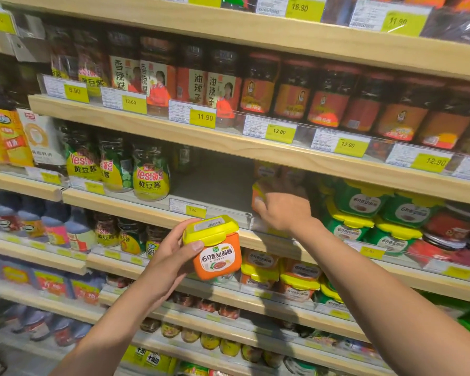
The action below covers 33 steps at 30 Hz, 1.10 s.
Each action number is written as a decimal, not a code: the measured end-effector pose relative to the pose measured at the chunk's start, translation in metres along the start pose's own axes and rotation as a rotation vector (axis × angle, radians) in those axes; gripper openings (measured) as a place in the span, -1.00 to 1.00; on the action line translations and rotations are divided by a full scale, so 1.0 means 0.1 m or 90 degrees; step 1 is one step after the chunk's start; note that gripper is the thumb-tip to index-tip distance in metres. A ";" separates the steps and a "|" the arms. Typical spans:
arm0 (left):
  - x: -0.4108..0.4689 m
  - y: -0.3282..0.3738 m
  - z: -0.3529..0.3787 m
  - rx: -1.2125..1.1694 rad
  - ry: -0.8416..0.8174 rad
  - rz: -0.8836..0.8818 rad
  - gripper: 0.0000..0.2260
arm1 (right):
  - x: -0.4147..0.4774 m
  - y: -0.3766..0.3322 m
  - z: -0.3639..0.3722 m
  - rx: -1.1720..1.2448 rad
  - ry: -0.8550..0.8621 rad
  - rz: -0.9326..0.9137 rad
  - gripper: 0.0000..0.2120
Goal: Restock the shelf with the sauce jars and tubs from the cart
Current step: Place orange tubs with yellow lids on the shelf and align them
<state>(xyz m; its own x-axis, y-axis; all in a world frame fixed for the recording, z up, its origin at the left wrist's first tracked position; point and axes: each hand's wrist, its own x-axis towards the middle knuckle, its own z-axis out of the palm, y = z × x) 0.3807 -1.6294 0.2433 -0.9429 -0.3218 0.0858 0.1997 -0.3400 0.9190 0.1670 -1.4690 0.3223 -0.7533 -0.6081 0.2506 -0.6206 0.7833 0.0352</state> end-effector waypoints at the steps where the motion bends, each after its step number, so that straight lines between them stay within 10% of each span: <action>1: 0.02 0.00 0.02 0.006 -0.002 -0.001 -0.20 | 0.03 0.03 0.01 -0.002 -0.033 0.011 -0.58; 15: 0.26 0.04 0.16 0.078 -0.024 0.010 -0.16 | 0.28 0.43 -0.01 0.063 -0.365 0.170 -0.56; 33: 1.37 0.62 0.50 0.470 0.001 0.057 -0.50 | 0.14 0.56 0.01 0.079 -0.279 0.151 -0.57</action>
<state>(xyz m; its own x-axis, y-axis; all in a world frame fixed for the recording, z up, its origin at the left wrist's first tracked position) 0.2509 -1.6505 0.3312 -0.9306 -0.3226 0.1728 0.0444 0.3692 0.9283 0.1215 -1.4341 0.3266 -0.8803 -0.4338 -0.1918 -0.4233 0.9010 -0.0950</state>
